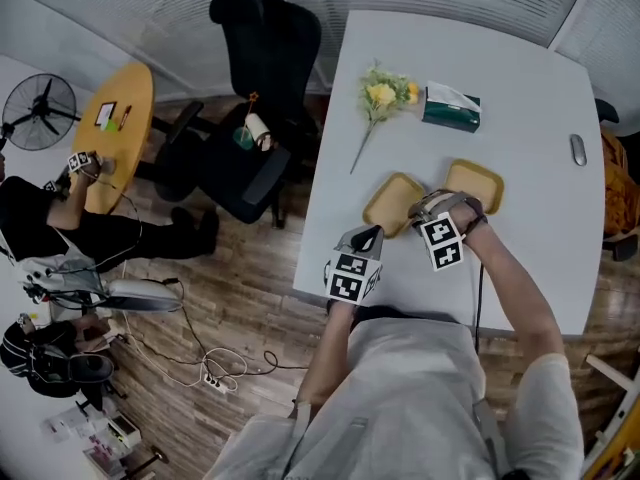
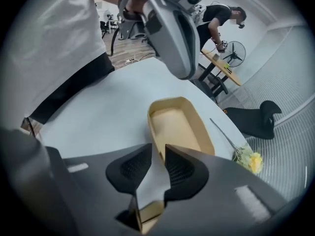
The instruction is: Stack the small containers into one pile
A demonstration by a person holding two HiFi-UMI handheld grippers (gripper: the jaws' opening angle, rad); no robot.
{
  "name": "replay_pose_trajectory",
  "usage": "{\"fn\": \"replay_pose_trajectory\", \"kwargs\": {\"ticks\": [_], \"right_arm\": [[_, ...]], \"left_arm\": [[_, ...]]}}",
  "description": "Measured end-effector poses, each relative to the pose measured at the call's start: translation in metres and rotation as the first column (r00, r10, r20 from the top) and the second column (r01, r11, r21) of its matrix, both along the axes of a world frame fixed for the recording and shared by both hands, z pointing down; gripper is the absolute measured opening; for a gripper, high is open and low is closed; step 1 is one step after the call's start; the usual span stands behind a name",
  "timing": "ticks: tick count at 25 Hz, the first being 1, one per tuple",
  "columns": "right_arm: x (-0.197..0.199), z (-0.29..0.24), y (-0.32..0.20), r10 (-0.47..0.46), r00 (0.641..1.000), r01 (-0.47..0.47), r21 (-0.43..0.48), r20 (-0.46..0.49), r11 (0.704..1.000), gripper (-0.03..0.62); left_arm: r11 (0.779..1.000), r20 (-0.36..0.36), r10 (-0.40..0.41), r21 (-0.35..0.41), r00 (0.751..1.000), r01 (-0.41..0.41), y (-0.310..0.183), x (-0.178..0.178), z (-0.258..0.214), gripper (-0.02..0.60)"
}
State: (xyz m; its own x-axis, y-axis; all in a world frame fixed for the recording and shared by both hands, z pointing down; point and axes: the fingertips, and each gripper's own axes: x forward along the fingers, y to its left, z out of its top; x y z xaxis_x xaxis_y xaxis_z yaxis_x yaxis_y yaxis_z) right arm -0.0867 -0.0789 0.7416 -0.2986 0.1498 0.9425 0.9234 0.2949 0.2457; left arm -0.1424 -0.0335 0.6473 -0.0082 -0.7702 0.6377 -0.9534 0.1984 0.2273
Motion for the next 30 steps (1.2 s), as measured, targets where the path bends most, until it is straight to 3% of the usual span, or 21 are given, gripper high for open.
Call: {"fn": "replay_pose_trajectory", "kwargs": {"ticks": [8, 16, 30], "right_arm": [[-0.003, 0.014, 0.008, -0.047, 0.998, 0.048, 0.023, -0.035, 0.999, 0.079], [-0.014, 0.023, 0.019, -0.010, 1.000, 0.010, 0.030, -0.008, 0.999, 0.022], [-0.040, -0.013, 0.011, 0.099, 0.991, -0.103, 0.047, 0.089, 0.994, 0.017]], "left_arm": [[0.999, -0.005, -0.050, -0.006, 0.999, 0.050, 0.017, -0.011, 0.002, 0.006], [1.000, -0.001, -0.021, 0.007, 1.000, 0.021, 0.004, -0.003, -0.002, 0.006], [1.000, 0.018, 0.007, 0.013, 1.000, -0.007, 0.000, 0.002, -0.010, 0.006]]}}
